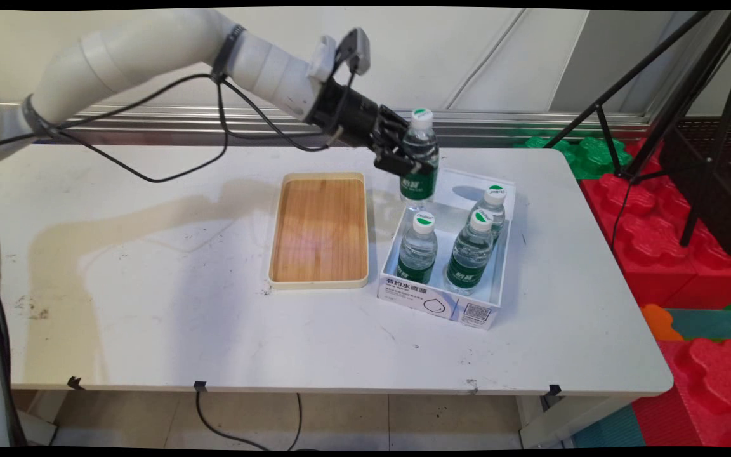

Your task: Place the picked object on the tray

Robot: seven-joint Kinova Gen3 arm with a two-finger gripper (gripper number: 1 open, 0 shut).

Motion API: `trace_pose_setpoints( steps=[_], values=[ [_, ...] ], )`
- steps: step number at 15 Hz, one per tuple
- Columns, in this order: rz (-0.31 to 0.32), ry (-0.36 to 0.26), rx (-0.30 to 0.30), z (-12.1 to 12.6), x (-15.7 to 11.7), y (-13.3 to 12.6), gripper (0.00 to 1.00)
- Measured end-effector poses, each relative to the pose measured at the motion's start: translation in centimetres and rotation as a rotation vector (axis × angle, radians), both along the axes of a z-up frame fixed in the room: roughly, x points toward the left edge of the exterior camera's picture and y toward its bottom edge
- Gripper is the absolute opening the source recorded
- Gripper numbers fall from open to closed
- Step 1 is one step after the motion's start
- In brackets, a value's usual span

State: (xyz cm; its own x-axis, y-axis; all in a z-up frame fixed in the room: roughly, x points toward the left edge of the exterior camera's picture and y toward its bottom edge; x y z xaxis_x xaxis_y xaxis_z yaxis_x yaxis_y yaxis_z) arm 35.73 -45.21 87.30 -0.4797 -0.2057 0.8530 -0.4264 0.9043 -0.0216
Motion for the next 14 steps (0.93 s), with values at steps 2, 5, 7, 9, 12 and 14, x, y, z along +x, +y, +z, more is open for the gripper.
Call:
trace_pose_setpoints(
  steps=[2,5,7,9,12,14],
  values=[
    [0.011,0.009,-0.008,1.5,0.9,0.9,0.00],
    [0.027,0.015,-0.012,3.4,2.2,2.3,0.00],
    [0.041,0.014,-0.010,4.7,3.3,3.5,0.00],
    [0.061,0.006,-0.005,5.8,4.5,4.8,0.00],
    [0.098,-0.013,0.009,6.9,6.6,6.6,0.00],
    [0.122,-0.029,0.021,7.2,7.9,7.5,0.00]
  ],
)
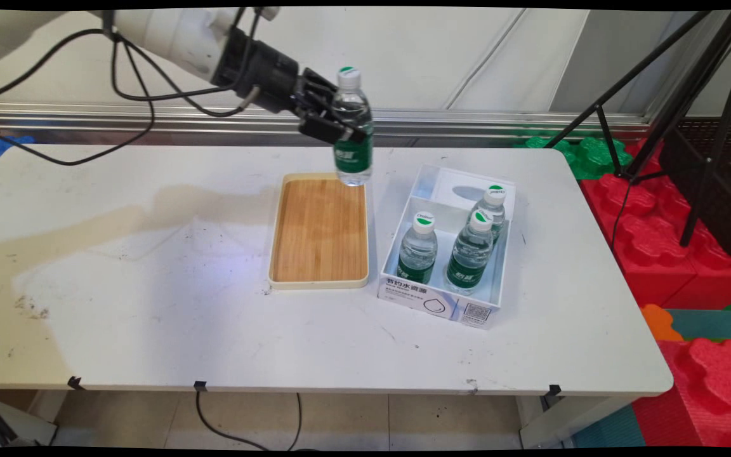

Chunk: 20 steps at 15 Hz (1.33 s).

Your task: Place the picked object on the tray

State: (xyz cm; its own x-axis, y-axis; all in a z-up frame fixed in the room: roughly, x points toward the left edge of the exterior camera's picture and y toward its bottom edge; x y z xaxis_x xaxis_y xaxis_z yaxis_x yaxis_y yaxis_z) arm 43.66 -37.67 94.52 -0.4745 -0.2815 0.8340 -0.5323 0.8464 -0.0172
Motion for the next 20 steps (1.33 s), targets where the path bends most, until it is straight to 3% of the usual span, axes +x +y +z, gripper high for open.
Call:
trace_pose_setpoints(
  steps=[6,11,20],
  values=[
    [0.078,-0.037,0.011,-0.8,3.6,0.7,0.00],
    [0.127,-0.069,0.015,-4.1,5.9,-0.8,0.00],
    [0.180,-0.086,0.012,-9.4,7.5,-4.7,0.00]
  ],
)
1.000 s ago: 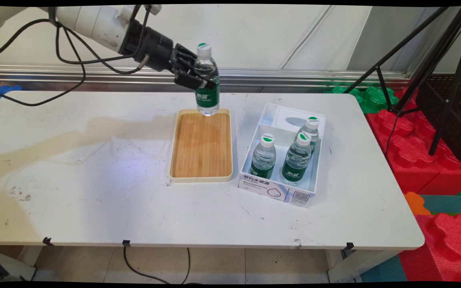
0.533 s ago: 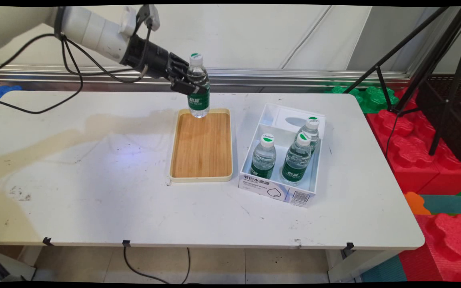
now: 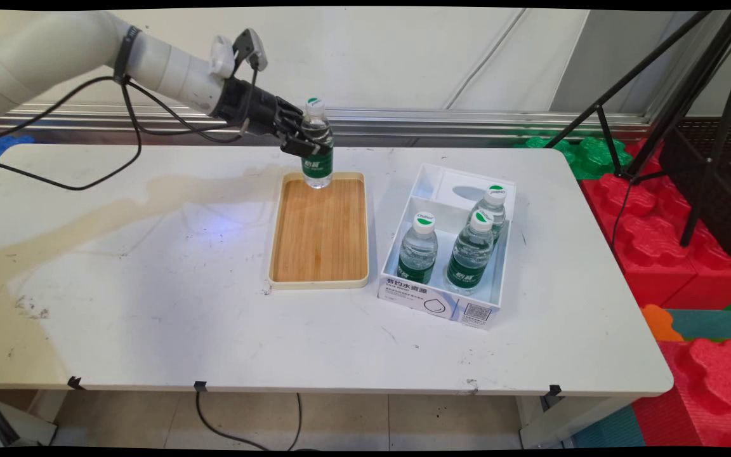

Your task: Place the picked object on the tray

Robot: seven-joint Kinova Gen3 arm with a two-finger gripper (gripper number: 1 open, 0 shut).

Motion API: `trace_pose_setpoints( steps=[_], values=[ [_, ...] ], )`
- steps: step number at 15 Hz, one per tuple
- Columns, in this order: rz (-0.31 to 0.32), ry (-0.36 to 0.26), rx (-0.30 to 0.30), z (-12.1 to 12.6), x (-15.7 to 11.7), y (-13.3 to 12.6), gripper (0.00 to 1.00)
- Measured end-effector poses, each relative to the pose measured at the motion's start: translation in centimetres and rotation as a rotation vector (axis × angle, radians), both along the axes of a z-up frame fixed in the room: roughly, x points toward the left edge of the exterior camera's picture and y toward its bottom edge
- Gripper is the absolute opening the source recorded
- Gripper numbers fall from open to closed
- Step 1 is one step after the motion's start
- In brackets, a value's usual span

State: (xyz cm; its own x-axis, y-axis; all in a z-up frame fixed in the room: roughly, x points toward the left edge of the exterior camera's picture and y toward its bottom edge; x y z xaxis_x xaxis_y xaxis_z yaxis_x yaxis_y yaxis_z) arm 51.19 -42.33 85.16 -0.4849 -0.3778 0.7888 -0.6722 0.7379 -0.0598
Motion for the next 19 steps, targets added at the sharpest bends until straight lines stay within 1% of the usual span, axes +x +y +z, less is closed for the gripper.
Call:
trace_pose_setpoints(
  steps=[2,8,14,15,19],
  values=[
    [0.010,0.004,0.001,-1.3,0.1,-1.0,0.00],
    [0.032,0.034,-0.001,-3.8,-0.6,-3.1,0.00],
    [0.045,0.071,0.007,-5.5,-1.7,-3.8,0.00],
    [0.047,0.074,0.008,-5.7,-1.8,-3.8,1.00],
    [0.050,0.082,0.011,-6.2,-2.0,-3.9,1.00]
  ],
)
